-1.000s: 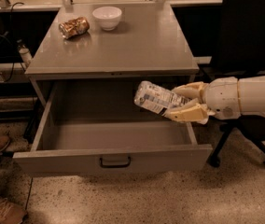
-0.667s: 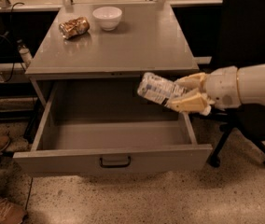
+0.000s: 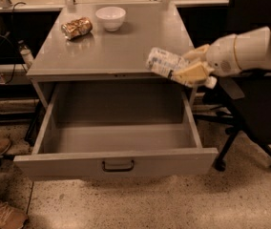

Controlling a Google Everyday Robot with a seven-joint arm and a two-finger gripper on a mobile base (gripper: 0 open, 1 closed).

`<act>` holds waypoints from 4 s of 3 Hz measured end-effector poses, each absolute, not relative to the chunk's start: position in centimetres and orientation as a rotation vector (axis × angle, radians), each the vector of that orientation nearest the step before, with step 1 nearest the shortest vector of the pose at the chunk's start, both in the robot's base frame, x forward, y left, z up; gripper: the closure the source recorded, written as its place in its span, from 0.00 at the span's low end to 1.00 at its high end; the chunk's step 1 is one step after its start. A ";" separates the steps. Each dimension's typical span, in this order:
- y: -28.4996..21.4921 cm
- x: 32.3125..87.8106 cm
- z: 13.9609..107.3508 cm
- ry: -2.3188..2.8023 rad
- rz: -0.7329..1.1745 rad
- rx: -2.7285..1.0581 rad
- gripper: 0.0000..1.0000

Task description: Pick blue plastic bottle from top drawer and place on counter

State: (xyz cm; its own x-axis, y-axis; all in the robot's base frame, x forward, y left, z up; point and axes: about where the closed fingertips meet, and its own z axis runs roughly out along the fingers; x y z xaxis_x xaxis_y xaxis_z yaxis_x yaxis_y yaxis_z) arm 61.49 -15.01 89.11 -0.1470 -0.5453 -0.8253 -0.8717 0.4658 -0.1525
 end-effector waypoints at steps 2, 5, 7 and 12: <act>-13.8 70.9 88.7 1.888 0.438 -1.153 1.00; -7.3 78.6 86.9 1.934 0.448 -1.229 1.00; -4.0 80.6 87.6 1.892 0.469 -1.276 0.58; -9.1 79.0 89.1 1.898 0.480 -1.199 0.00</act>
Offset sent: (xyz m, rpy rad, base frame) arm 0.1489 0.0255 -0.0094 -0.0233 0.0568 -0.0788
